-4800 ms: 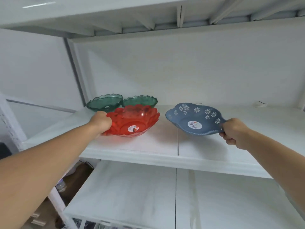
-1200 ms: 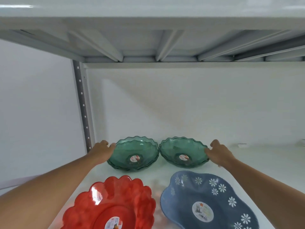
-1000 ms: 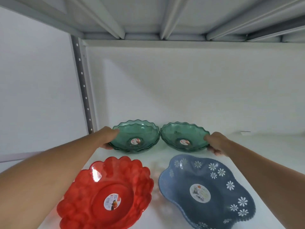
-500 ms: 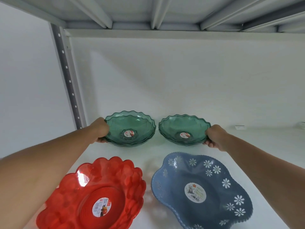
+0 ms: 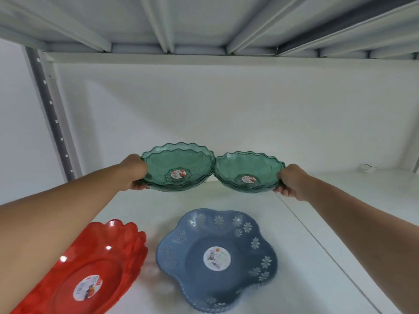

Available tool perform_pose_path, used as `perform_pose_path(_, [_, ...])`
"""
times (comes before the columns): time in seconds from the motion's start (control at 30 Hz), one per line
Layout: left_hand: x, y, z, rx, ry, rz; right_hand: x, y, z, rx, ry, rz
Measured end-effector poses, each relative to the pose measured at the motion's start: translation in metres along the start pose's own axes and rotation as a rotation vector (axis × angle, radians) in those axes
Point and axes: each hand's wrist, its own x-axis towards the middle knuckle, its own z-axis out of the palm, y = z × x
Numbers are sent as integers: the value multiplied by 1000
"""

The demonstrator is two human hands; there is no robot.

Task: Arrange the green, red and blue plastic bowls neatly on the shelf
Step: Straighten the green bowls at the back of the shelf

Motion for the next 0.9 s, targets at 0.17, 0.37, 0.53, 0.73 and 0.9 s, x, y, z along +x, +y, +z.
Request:
perform_pose_path(0.17, [-32,35,55,-16,50,-10,16,32,-70,37,-17,-9])
perform_pose_path(0.37, [-66,76,130,-23,91,-48,50,75,-168,28,-7,17])
perform_pose_path(0.53, [-84,105,186,-19,88,-56,67,92,-227,25,25,46])
perform_pose_path(0.73, [-69,124,228,-2,52,-63,71,108,-270,84,76,92])
perform_pose_path(0.9, [-54,135,265,-50,-21,-90,65,123,-302,109,134,143])
